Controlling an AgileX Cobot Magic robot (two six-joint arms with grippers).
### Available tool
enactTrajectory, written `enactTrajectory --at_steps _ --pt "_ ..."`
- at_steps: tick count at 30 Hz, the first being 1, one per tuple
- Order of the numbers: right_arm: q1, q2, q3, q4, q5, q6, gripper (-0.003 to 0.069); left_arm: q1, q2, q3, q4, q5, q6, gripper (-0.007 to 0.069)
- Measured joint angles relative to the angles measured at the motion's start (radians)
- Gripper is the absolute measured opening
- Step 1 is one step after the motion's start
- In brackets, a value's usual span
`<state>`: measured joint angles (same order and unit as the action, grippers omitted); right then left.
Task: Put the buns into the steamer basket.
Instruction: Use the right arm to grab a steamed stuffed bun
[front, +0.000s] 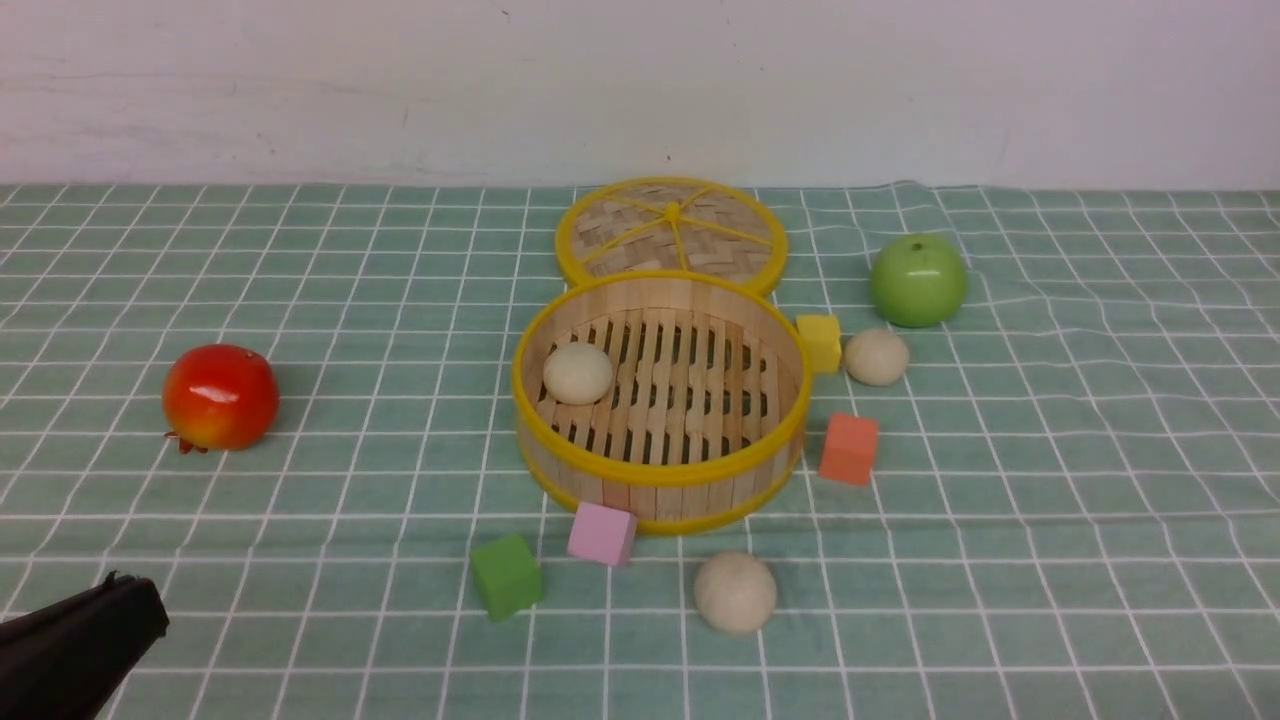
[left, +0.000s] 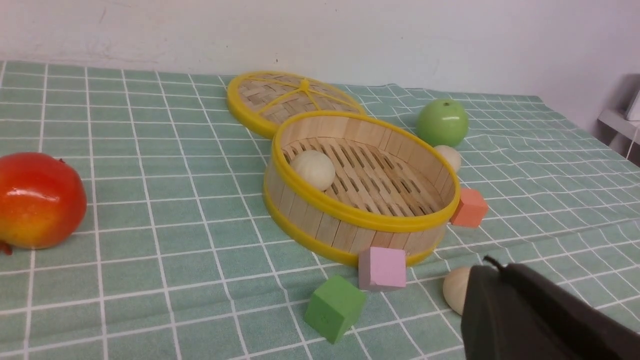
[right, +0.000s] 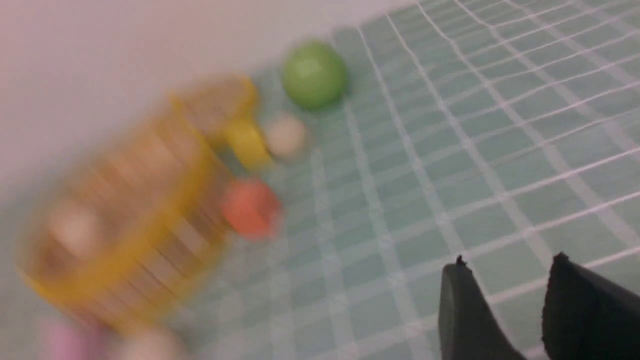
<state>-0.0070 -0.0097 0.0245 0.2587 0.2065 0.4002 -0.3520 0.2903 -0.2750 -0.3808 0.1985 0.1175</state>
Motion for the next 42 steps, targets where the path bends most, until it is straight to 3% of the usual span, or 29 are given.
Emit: enactTrajectory --at_steps 4,8,10,14,15,19,23,28,35,42 --pt "0.000 0.000 0.000 0.120 -0.074 0.104 0.0240 0.000 0.000 0.000 0.000 0.000 0.000 -0.0014" --pt "0.018 0.000 -0.017 0.158 -0.061 0.103 0.0240 0.000 0.000 0.000 0.000 0.000 0.000 -0.0014" --pt "0.043 0.013 -0.063 0.146 -0.001 0.050 0.0240 0.000 0.000 0.000 0.000 0.000 0.000 -0.0014" --pt "0.155 0.298 -0.354 0.079 0.337 -0.235 0.0211 0.000 0.000 0.000 0.000 0.000 0.000 -0.0013" --pt "0.159 0.298 -0.369 0.079 0.353 -0.246 0.0209 0.000 0.000 0.000 0.000 0.000 0.000 -0.0013" --pt "0.205 0.719 -0.635 0.016 0.625 -0.409 0.0144 0.000 0.000 0.000 0.000 0.000 0.000 -0.0012" --pt "0.215 0.963 -0.757 -0.011 0.674 -0.461 0.0090 0.000 0.000 0.000 0.000 0.000 0.000 -0.0012" --pt "0.347 1.314 -0.928 -0.021 0.677 -0.470 0.0050 0.000 0.000 0.000 0.000 0.000 0.000 -0.0010" --pt "0.512 1.579 -1.146 -0.067 0.668 -0.451 0.0080 0.000 0.000 0.000 0.000 0.000 0.000 -0.0010" --pt "0.597 1.802 -1.344 -0.107 0.643 -0.433 0.0232 0.000 0.000 0.000 0.000 0.000 0.000 -0.0008"
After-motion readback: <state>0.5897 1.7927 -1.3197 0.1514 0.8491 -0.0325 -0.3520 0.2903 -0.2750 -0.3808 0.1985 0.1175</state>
